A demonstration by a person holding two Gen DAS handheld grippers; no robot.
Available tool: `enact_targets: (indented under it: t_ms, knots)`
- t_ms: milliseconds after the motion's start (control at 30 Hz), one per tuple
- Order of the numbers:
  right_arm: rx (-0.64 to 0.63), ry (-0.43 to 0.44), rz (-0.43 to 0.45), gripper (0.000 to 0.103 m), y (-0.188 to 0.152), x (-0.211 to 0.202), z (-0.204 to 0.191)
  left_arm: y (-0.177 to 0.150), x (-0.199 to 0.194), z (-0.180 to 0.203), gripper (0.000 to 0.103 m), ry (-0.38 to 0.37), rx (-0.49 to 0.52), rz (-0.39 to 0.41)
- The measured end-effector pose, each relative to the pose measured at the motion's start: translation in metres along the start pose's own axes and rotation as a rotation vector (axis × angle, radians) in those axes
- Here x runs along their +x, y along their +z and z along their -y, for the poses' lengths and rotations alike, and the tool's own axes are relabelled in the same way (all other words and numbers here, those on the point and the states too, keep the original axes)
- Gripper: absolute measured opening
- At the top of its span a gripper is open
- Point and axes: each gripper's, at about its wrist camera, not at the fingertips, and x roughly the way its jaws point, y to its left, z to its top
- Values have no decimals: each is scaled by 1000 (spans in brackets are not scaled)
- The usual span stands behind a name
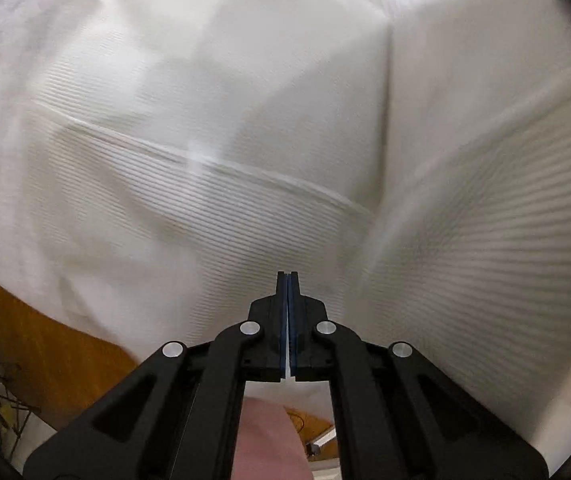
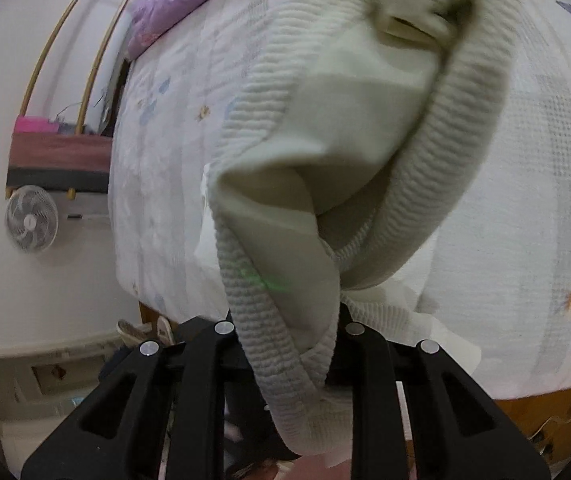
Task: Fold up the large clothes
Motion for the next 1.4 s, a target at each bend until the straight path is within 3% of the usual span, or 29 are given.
enact_targets:
  t_ms: [367,500,567,633,700,767,833,867,900,1033,1133,1233,1267,1300,1400]
  knots:
    - [-20,-82,-41,19,9,70,-59,-13,-75,-81,2,74,-110,100]
    - [-25,-115,-52,19,13,105,-78,39,-81,-93,2,76,-135,96]
    - [-24,-123,-68,19,15,125,-84,37,-81,-105,2,78,-156,93]
    - [-33,-141,-95,19,16,145,-88,64,-63,-133,2,75,-175,86]
    - [-69,-170,-121,20,16,172,-95,64,-55,-143,2,69,-202,76]
    - [-66,-170,-150,27,19,196,-100,58,-54,-150,2,85,-216,63]
    - [-47,-148,-176,55,25,219,-109,55,-50,-157,2,87,-226,48]
    - [-37,-119,-185,63,29,220,-112,51,-51,-160,2,77,-232,44]
    - [-32,-71,-203,72,33,219,-116,46,-54,-162,8,59,-240,43]
    - [-51,27,-259,72,41,202,-114,29,-64,-163,43,-45,-278,54]
    - [-3,145,-265,80,43,169,-103,19,-67,-156,53,-146,-315,48]
    - [-50,127,-201,82,45,130,-98,19,-58,-142,59,-260,-343,27]
    - [-51,120,-188,82,45,119,-94,20,-54,-137,65,-307,-349,21]
    - [-37,111,-178,82,43,107,-84,22,-46,-130,78,-358,-361,6]
    - [16,91,-152,83,33,92,-67,34,-24,-116,79,-400,-392,-58]
